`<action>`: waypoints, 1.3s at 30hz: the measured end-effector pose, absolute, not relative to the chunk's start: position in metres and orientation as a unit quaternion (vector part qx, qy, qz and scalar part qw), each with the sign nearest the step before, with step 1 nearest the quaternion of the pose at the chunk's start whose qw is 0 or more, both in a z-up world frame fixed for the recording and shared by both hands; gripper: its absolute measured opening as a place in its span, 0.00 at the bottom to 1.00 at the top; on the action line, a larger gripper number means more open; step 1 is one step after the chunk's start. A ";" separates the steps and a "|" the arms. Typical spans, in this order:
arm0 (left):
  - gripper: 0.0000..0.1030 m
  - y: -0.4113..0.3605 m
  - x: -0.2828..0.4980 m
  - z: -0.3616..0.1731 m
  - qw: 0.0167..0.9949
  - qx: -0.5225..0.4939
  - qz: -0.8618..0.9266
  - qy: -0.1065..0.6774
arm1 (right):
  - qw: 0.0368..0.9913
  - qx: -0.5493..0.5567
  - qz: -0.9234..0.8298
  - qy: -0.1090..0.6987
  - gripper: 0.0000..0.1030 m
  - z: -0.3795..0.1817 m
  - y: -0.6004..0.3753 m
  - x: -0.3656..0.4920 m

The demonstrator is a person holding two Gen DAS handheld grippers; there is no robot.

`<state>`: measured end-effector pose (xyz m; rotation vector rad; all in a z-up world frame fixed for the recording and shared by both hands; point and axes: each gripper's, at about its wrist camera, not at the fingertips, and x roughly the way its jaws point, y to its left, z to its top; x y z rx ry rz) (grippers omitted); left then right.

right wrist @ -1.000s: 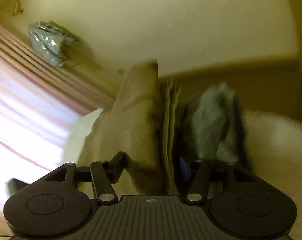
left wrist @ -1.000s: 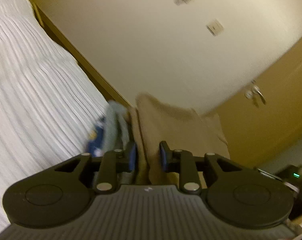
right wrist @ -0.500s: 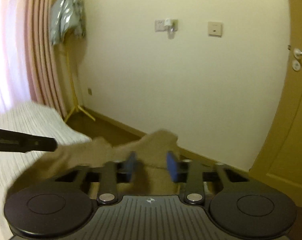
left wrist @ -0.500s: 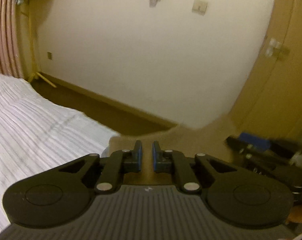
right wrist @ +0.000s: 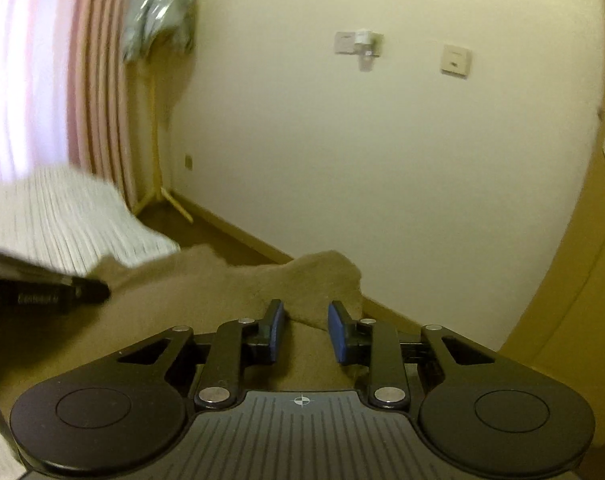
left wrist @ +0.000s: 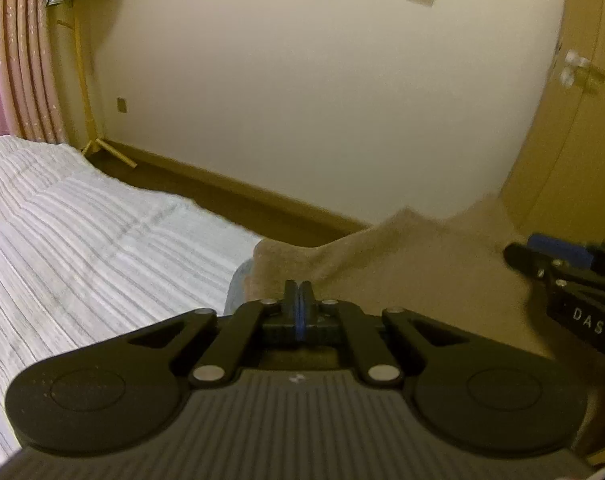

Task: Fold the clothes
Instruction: 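Carry the folded shirt with both grippers to the clothes stack, then lower the shirt onto the stack and open both grippers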

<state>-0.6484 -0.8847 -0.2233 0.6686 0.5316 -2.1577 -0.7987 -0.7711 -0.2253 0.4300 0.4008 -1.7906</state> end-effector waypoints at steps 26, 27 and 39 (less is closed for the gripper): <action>0.09 -0.760 -0.591 -0.160 0.435 0.305 -0.807 0.257 | 0.588 0.302 -0.719 0.215 0.29 -0.181 -0.667 -0.773; 0.13 -0.752 -0.587 -0.152 0.436 0.307 -0.806 0.256 | 0.585 0.315 -0.716 0.213 0.30 -0.174 -0.664 -0.772; 0.33 -0.625 -0.528 -0.065 0.434 0.327 -0.806 0.234 | 0.553 0.368 -0.724 0.183 0.80 -0.098 -0.564 -0.713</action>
